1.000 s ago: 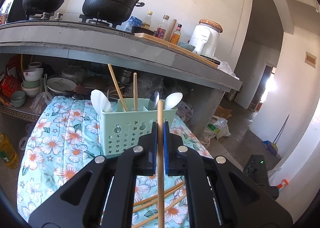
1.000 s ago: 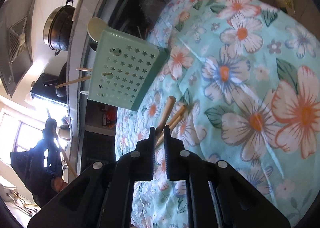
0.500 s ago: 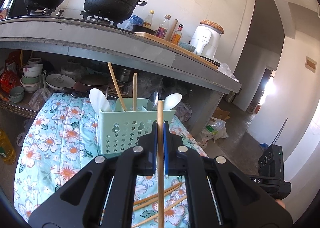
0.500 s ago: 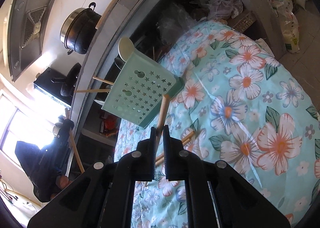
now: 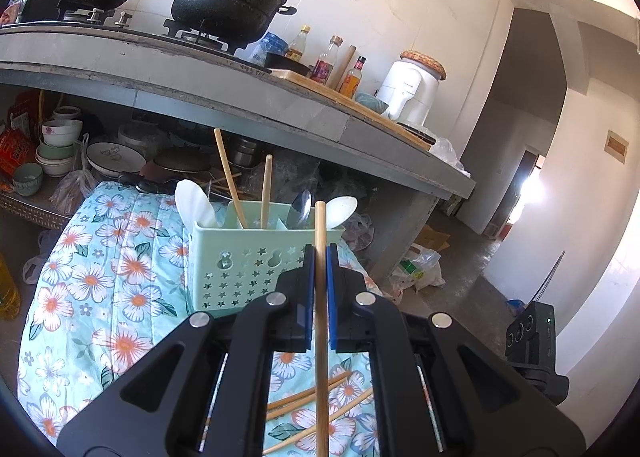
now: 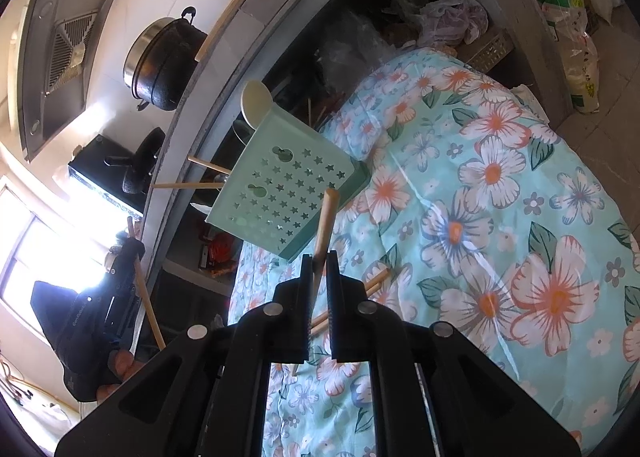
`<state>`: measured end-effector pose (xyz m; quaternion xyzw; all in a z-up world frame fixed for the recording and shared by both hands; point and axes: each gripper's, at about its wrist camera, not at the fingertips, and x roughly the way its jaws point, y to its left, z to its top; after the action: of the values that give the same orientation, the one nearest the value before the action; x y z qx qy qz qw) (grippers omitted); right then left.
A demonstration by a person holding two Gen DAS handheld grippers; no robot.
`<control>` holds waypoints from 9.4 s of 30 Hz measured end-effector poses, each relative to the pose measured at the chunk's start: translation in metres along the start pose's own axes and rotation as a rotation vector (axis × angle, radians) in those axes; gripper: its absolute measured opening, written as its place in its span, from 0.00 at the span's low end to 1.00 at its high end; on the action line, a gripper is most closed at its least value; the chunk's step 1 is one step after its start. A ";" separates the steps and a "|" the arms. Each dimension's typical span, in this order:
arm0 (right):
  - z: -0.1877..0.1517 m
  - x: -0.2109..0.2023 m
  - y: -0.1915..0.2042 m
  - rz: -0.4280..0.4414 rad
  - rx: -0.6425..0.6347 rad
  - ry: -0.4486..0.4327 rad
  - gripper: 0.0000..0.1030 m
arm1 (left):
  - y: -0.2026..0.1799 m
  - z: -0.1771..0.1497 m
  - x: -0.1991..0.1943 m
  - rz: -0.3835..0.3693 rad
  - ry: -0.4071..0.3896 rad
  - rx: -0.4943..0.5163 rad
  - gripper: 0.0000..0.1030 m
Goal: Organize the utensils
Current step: 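Lower the chopstick into the green holder with the left gripper while the right carries another, then lower the held chopstick into the green holder and open the right gripper, then reach the left gripper to the remaining chopsticks and close on one, then lift the chopstick upright with the left gripper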
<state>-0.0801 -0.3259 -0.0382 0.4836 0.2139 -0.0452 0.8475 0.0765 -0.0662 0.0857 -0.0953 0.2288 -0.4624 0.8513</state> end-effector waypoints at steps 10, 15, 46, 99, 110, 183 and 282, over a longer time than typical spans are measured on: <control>0.002 -0.004 0.001 0.004 0.001 -0.014 0.07 | -0.002 0.003 -0.006 -0.008 -0.023 0.003 0.04; 0.003 -0.006 0.002 0.006 -0.003 -0.022 0.06 | -0.001 0.003 -0.005 -0.005 -0.019 0.002 0.04; 0.026 -0.021 -0.020 -0.001 0.029 -0.095 0.06 | 0.001 0.170 0.121 0.082 -0.431 -0.047 0.04; 0.026 -0.036 -0.026 0.040 0.045 -0.120 0.06 | -0.038 0.078 0.063 0.208 -0.340 0.171 0.62; 0.021 -0.040 -0.019 0.050 0.031 -0.130 0.06 | -0.020 0.014 0.023 0.233 -0.075 0.227 0.76; 0.080 0.108 0.238 -0.102 -1.115 -0.236 0.06 | 0.075 -0.041 0.003 0.399 0.100 0.072 0.80; -0.014 0.039 -0.016 -0.189 -0.091 0.255 0.49 | -0.036 -0.166 0.065 0.222 0.667 0.622 0.14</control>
<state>-0.0541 -0.3175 -0.0734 0.4243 0.3661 -0.0532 0.8265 0.0009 -0.1317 -0.0663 0.3432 0.3495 -0.4206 0.7636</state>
